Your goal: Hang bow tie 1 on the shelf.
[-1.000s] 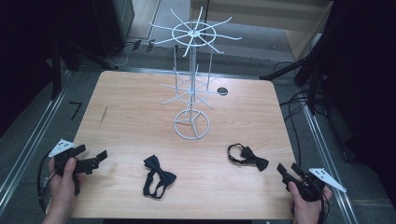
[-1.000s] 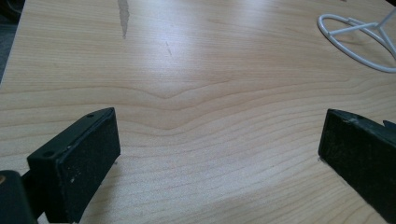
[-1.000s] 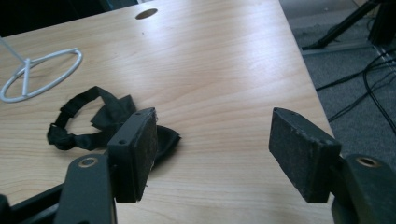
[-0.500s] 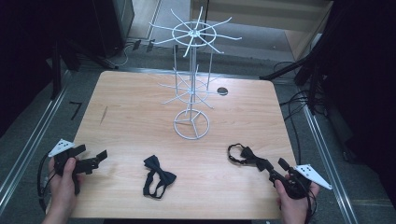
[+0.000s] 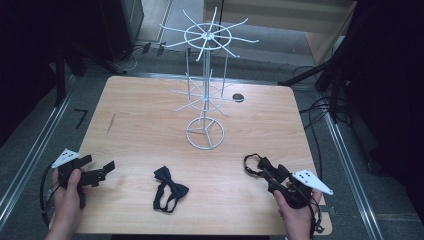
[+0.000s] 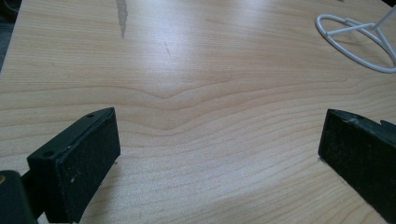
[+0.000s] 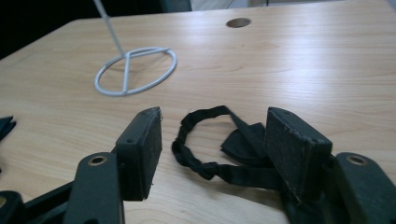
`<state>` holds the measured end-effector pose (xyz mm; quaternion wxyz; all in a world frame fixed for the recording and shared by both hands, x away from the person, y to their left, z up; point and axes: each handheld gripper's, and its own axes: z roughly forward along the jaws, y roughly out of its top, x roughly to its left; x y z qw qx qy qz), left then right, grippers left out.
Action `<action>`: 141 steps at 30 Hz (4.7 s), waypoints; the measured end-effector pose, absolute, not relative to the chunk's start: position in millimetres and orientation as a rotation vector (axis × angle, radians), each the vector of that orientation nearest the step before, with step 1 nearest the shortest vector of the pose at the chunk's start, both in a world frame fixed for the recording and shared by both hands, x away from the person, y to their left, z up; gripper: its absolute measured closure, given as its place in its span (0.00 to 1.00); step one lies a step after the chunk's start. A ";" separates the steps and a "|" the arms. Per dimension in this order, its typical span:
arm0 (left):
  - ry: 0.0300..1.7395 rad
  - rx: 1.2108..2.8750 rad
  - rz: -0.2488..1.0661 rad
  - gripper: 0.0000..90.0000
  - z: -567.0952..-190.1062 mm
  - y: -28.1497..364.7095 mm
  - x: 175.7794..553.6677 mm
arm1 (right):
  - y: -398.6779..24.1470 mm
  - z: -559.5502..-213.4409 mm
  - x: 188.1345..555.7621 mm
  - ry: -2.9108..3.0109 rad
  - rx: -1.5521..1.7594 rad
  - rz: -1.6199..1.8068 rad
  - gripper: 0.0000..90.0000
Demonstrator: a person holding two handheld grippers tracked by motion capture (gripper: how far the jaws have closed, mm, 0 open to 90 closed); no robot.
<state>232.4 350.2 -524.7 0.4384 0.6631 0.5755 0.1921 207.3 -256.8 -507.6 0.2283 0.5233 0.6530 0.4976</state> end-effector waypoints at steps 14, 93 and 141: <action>1.429 1.648 0.478 0.00 -524.7 350.3 232.3 | -211.6 -507.0 220.9 1.918 1.369 1.391 0.41; 1.428 1.644 0.471 0.00 -524.8 350.6 232.5 | -100.8 -507.8 231.6 2.115 1.222 1.468 0.41; 1.430 1.644 0.467 0.00 -524.9 351.0 233.0 | -20.7 -532.4 217.9 2.346 1.110 1.451 0.42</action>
